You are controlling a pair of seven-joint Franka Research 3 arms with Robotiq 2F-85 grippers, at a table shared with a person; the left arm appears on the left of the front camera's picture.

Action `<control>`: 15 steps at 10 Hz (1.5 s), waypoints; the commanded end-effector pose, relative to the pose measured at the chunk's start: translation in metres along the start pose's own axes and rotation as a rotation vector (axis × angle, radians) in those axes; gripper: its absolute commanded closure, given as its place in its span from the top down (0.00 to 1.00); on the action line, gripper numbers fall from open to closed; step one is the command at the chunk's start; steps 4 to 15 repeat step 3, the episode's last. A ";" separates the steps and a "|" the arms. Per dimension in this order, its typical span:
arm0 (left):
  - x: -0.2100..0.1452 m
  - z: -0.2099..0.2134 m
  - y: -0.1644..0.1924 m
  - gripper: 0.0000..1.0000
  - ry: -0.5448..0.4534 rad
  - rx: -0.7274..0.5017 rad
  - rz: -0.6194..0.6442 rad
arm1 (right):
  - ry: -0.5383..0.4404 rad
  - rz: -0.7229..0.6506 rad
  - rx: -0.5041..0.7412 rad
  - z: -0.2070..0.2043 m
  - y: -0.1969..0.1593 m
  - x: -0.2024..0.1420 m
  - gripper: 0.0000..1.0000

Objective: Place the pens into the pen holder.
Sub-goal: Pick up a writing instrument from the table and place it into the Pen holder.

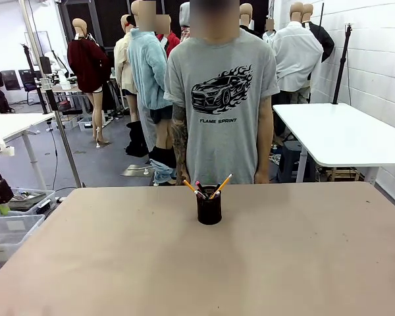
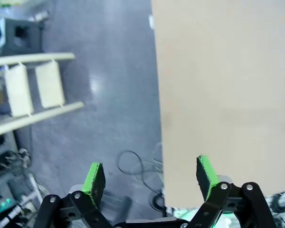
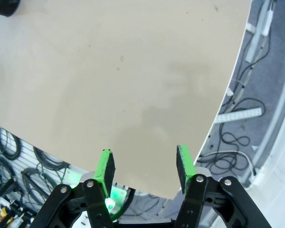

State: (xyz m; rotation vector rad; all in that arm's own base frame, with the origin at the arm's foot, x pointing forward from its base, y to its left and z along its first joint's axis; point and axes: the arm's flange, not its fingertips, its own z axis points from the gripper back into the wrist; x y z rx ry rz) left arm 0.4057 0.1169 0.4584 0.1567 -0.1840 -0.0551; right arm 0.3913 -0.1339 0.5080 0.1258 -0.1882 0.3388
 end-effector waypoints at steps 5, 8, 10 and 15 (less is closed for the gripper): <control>-0.003 -0.003 0.002 1.00 0.052 -0.056 0.039 | 0.000 0.003 -0.016 -0.003 0.000 0.000 0.66; -0.003 -0.003 0.002 1.00 0.052 -0.056 0.039 | 0.000 0.003 -0.016 -0.003 0.000 0.000 0.66; -0.003 -0.003 0.002 1.00 0.052 -0.056 0.039 | 0.000 0.003 -0.016 -0.003 0.000 0.000 0.66; -0.003 -0.003 0.002 1.00 0.052 -0.056 0.039 | 0.000 0.003 -0.016 -0.003 0.000 0.000 0.66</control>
